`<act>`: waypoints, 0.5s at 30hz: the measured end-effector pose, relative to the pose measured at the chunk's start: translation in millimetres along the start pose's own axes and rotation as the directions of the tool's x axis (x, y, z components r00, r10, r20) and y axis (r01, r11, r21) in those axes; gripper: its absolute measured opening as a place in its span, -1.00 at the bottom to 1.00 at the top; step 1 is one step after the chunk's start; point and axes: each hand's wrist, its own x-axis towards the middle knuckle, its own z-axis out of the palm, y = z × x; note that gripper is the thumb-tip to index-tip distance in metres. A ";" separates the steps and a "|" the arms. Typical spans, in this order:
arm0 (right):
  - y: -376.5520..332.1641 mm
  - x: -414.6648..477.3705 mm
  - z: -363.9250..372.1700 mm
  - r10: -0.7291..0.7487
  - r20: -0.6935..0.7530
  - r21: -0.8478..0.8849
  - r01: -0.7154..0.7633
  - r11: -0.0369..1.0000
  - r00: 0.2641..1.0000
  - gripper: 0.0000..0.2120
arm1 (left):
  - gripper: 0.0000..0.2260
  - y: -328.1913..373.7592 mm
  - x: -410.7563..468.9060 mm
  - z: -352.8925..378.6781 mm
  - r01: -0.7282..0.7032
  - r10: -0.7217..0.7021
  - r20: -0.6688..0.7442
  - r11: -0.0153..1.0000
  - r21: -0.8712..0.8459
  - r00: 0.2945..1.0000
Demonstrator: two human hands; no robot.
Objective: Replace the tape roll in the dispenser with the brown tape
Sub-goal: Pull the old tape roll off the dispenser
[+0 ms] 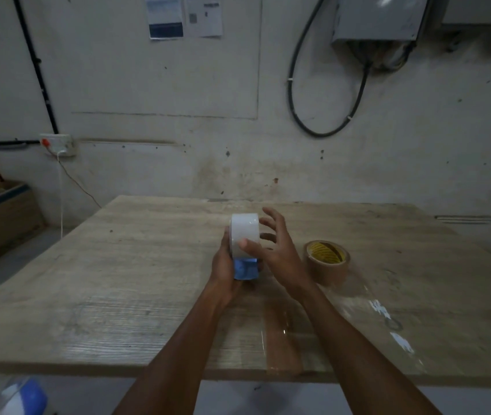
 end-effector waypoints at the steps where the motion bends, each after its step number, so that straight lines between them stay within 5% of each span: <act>1: 0.8 0.7 0.1 -0.009 0.029 -0.002 0.009 1.000 1.000 -0.12 | -0.53 -0.1 -0.6 0.1 -0.003 0.003 0.000 1.000 0.028 1.000; 15: 3.8 8.8 1.0 -0.053 -0.069 0.080 0.058 0.995 0.996 -0.44 | -0.54 0.5 -8.9 9.9 -0.013 0.012 0.017 0.999 0.036 1.000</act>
